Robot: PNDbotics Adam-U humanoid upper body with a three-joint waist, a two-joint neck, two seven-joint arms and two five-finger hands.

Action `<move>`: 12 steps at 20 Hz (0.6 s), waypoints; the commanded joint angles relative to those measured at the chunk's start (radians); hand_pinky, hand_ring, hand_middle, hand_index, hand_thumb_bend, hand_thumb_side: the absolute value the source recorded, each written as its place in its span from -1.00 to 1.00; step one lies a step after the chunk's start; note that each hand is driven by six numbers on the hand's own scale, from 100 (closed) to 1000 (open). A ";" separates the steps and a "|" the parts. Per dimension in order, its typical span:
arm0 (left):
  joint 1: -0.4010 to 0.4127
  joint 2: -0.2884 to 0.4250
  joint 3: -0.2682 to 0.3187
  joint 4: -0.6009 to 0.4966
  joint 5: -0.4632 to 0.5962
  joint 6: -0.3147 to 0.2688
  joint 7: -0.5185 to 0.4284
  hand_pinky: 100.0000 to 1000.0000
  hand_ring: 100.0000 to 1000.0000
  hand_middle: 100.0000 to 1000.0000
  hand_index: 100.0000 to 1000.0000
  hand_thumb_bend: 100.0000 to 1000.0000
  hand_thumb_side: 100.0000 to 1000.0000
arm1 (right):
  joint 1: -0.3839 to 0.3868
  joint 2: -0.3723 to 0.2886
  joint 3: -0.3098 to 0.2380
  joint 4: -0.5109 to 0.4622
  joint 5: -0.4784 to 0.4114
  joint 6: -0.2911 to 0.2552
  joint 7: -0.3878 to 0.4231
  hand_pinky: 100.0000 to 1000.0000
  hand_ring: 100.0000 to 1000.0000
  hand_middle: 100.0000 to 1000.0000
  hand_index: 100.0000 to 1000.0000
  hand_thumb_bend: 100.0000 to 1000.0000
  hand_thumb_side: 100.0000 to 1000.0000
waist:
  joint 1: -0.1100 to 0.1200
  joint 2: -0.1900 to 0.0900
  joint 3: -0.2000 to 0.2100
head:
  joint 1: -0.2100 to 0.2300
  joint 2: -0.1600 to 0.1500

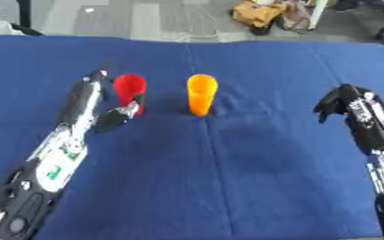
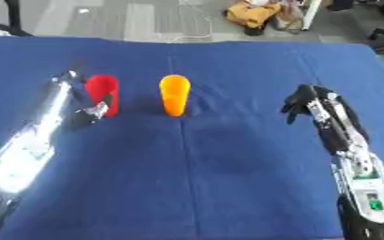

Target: Pour the contents of one cup into another cup.

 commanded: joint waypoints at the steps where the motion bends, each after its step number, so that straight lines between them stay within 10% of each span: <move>1: -0.028 0.019 0.003 -0.003 -0.010 -0.003 0.007 -0.25 -0.14 0.27 1.00 -0.31 0.15 | -0.013 -0.009 -0.001 -0.013 0.002 -0.002 0.005 -0.46 -0.12 -0.52 -0.06 -0.50 0.55 | 0.000 -0.010 -0.004 | -0.002 -0.015; 12: -0.045 0.016 0.006 0.020 0.010 -0.016 0.037 -0.28 -0.16 0.22 0.99 -0.37 0.18 | -0.020 -0.002 0.000 -0.013 0.006 -0.004 0.009 -0.47 -0.12 -0.53 -0.06 -0.50 0.55 | -0.001 0.013 -0.023 | 0.000 -0.027</move>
